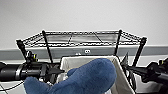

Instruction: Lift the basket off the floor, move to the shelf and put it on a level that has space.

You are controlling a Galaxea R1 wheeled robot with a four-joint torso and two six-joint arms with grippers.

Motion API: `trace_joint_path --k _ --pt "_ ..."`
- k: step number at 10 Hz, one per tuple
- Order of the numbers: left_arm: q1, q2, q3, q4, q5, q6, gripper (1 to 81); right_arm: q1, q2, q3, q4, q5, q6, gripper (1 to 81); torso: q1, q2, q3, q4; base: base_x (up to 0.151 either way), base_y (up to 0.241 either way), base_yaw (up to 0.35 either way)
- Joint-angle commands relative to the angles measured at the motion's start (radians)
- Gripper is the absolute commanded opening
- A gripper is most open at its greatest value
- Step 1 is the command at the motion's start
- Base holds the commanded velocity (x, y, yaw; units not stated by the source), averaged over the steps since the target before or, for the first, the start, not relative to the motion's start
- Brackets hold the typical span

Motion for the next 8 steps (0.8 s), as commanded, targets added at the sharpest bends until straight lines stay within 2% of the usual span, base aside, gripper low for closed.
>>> trace_joint_path --k 1,4,5,8 --pt "-0.208 -0.007 -0.004 -0.068 -0.042 -0.017 1.0 0.222 -0.022 0.017 0.086 -0.013 -0.006 1.0 0.0 0.0 0.0 0.0 0.0 0.0 0.0" --pt "-0.332 -0.002 -0.04 -0.151 0.017 -0.017 1.0 0.357 -0.019 -0.013 0.18 -0.048 -0.003 1.0 0.0 0.0 0.0 0.0 0.0 0.0 0.0" --pt "-0.372 0.002 -0.055 -0.18 0.038 -0.017 1.0 0.391 -0.013 -0.032 0.204 -0.085 -0.003 1.0 0.0 0.0 0.0 0.0 0.0 0.0 0.0" --pt "-0.464 0.022 -0.109 -0.245 0.086 -0.017 1.0 0.487 0.001 -0.082 0.269 -0.134 -0.002 1.0 0.0 0.0 0.0 0.0 0.0 0.0 0.0"
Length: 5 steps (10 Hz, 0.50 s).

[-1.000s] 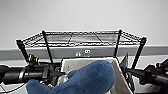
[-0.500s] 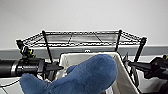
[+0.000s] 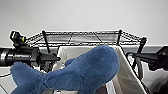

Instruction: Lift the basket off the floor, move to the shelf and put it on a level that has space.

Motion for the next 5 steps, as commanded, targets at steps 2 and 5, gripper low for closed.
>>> trace_joint_path --k 2,5 --pt "-0.212 0.046 -0.097 -0.096 -0.018 0.01 1.0 0.239 0.028 -0.082 0.1 -0.011 -0.004 1.0 0.0 0.0 0.0 0.0 0.0 0.0 0.0" --pt "-0.262 0.085 -0.138 -0.135 -0.001 0.01 1.0 0.3 0.065 -0.131 0.129 -0.048 0.013 1.0 0.0 0.0 0.0 0.0 0.0 0.0 0.0"
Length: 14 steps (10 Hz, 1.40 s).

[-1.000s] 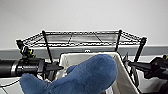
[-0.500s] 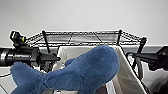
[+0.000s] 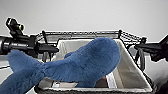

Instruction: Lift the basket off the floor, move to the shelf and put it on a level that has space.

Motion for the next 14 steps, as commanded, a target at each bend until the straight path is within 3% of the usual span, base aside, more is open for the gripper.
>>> trace_joint_path --k 1,8,14 --pt "-0.157 0.042 -0.067 -0.037 -0.048 0.01 1.0 0.171 0.04 -0.067 0.027 0.025 0.013 1.0 0.0 0.0 0.0 0.0 0.0 0.0 0.0" --pt "-0.256 0.131 -0.194 -0.1 -0.015 0.01 1.0 0.315 0.144 -0.211 0.027 -0.053 0.104 1.0 0.0 0.0 0.0 0.0 0.0 0.0 0.0" --pt "-0.361 0.209 -0.331 -0.145 0.009 0.01 1.0 0.401 0.189 -0.346 0.029 -0.117 0.122 1.0 0.0 0.0 0.0 0.0 0.0 0.0 0.0"
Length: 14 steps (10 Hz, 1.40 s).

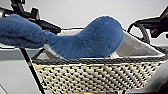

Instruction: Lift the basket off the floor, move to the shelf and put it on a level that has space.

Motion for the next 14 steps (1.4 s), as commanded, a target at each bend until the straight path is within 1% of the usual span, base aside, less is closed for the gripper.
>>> trace_joint_path --k 1,7,8,9,11,12,14 --pt "-0.194 0.05 -0.15 -0.021 -0.046 0.02 1.0 0.181 0.044 -0.105 0.009 0.046 -0.01 1.0 0.0 0.0 0.0 0.0 0.0 0.0 0.0" --pt "-0.223 0.142 -0.268 -0.032 -0.039 0.02 1.0 0.221 0.101 -0.21 0.007 0.032 -0.008 1.0 0.0 0.0 0.0 0.0 0.0 0.0 0.0" --pt "-0.223 0.156 -0.282 -0.029 -0.039 0.02 1.0 0.233 0.119 -0.236 0.006 0.024 -0.008 1.0 0.0 0.0 0.0 0.0 0.0 0.0 0.0" --pt "-0.229 0.164 -0.293 -0.029 -0.039 0.02 1.0 0.255 0.135 -0.259 0.006 0.001 -0.008 1.0 0.0 0.0 0.0 0.0 0.0 0.0 0.0" --pt "-0.254 0.198 -0.331 -0.03 -0.033 0.02 1.0 0.278 0.161 -0.302 0.007 -0.004 -0.008 1.0 0.0 0.0 0.0 0.0 0.0 0.0 0.0" --pt "-0.255 0.208 -0.348 -0.027 -0.015 0.022 1.0 0.278 0.164 -0.309 0.006 -0.004 -0.008 1.0 0.0 0.0 0.0 0.0 0.0 0.0 0.0" --pt "-0.255 0.231 -0.389 -0.026 -0.012 0.028 1.0 0.256 0.193 -0.325 -0.002 -0.001 -0.011 1.0 0.0 0.0 0.0 0.0 0.0 0.0 0.0"
